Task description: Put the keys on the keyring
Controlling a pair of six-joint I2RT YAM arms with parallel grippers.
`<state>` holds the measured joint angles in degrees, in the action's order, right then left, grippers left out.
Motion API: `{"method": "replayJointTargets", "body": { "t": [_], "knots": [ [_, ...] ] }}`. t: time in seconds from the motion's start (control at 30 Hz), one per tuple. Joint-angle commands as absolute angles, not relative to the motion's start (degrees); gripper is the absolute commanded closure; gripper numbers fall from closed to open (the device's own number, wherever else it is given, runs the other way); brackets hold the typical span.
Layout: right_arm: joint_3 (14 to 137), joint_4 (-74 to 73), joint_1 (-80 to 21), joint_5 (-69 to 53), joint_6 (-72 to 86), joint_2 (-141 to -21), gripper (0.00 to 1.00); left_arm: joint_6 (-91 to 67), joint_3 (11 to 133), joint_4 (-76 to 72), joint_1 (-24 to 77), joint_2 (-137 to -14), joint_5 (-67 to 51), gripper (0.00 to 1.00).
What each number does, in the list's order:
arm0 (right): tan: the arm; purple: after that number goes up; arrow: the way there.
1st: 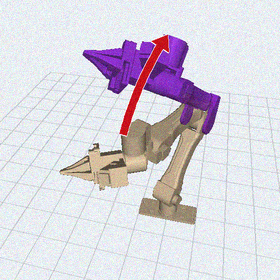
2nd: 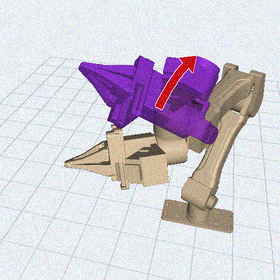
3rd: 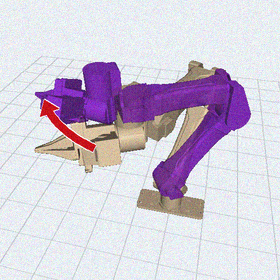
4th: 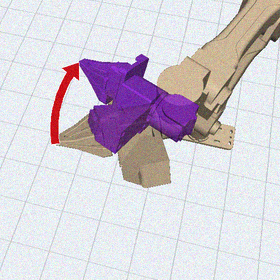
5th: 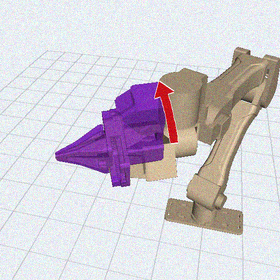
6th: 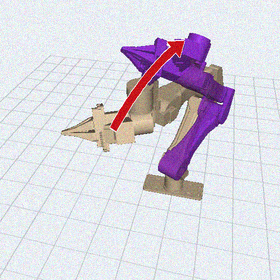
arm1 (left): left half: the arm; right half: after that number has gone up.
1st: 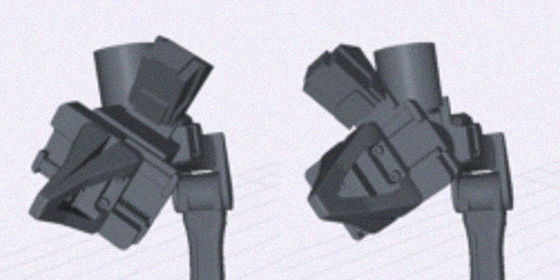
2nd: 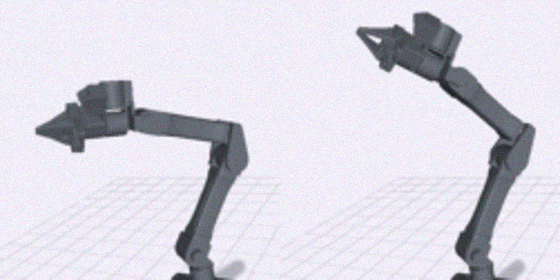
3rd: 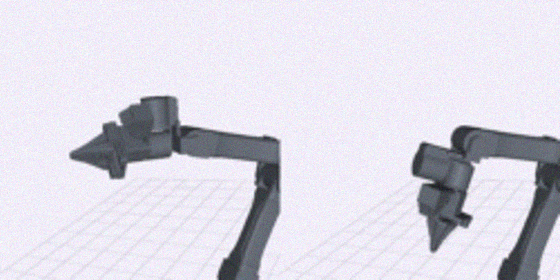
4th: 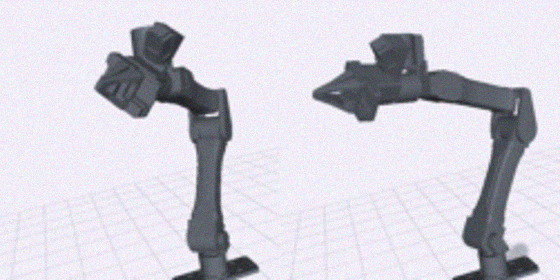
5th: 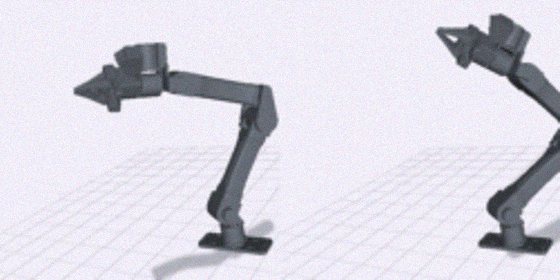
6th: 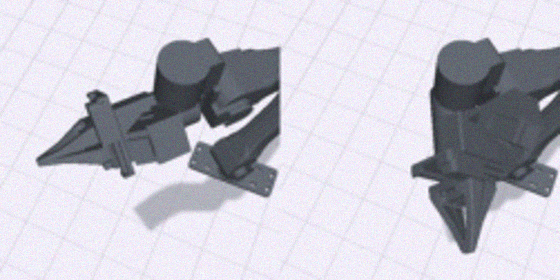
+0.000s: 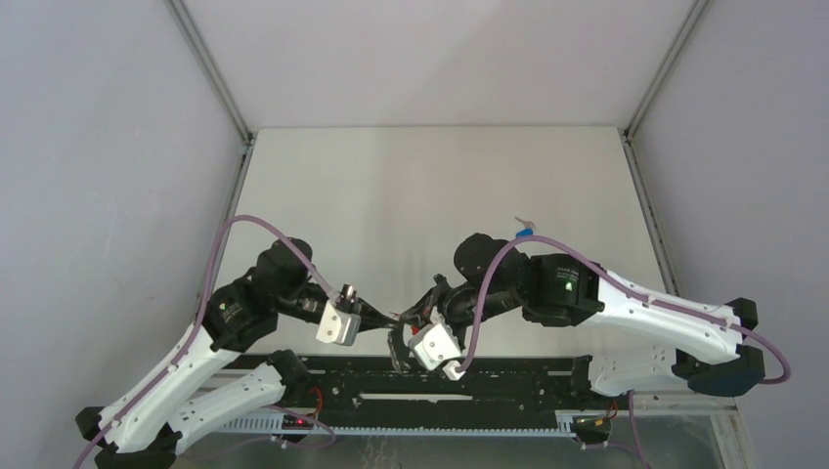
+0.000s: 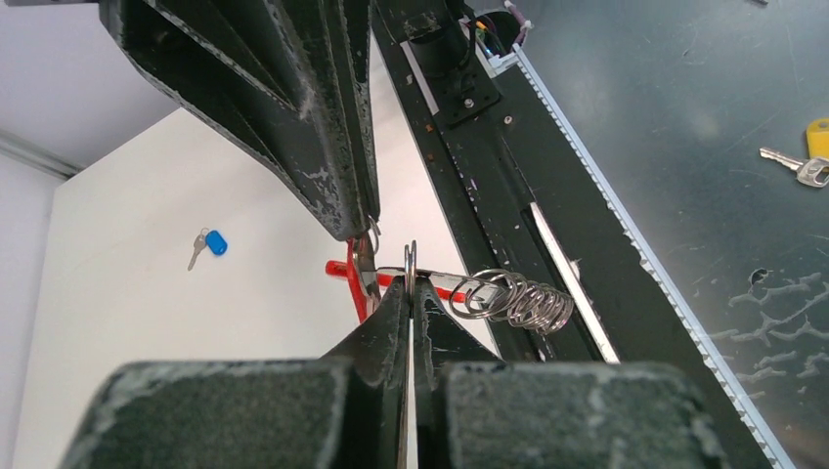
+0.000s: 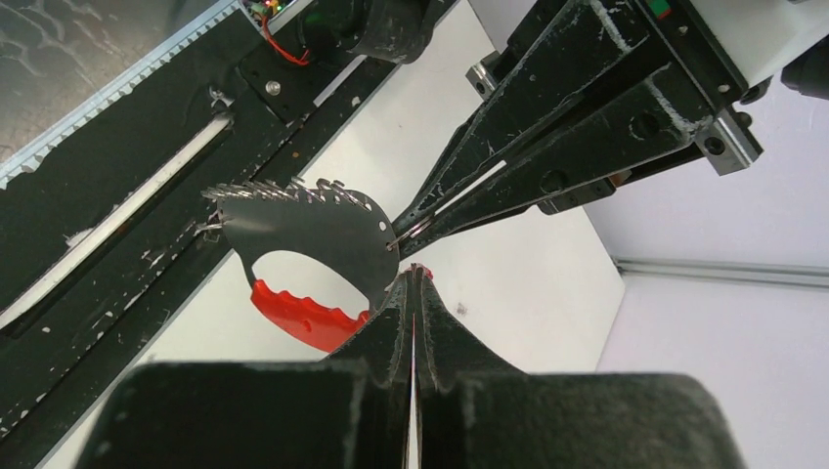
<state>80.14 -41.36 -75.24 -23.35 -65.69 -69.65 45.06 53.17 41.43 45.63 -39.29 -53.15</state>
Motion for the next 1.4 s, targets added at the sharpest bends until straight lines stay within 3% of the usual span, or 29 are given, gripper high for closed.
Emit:
{"method": "replayJointTargets", "body": {
  "t": [0.0,1.37],
  "knots": [
    [79.65,-40.12,-76.03,-23.09,-65.44,-69.87,1.0,43.49,55.27,39.11,46.05,-38.68,-53.89,1.0],
    [79.7,-36.48,-76.11,-25.05,-64.19,-71.44,1.0,44.25,55.19,40.43,46.0,-38.73,-51.41,1.0]
  ]
}}
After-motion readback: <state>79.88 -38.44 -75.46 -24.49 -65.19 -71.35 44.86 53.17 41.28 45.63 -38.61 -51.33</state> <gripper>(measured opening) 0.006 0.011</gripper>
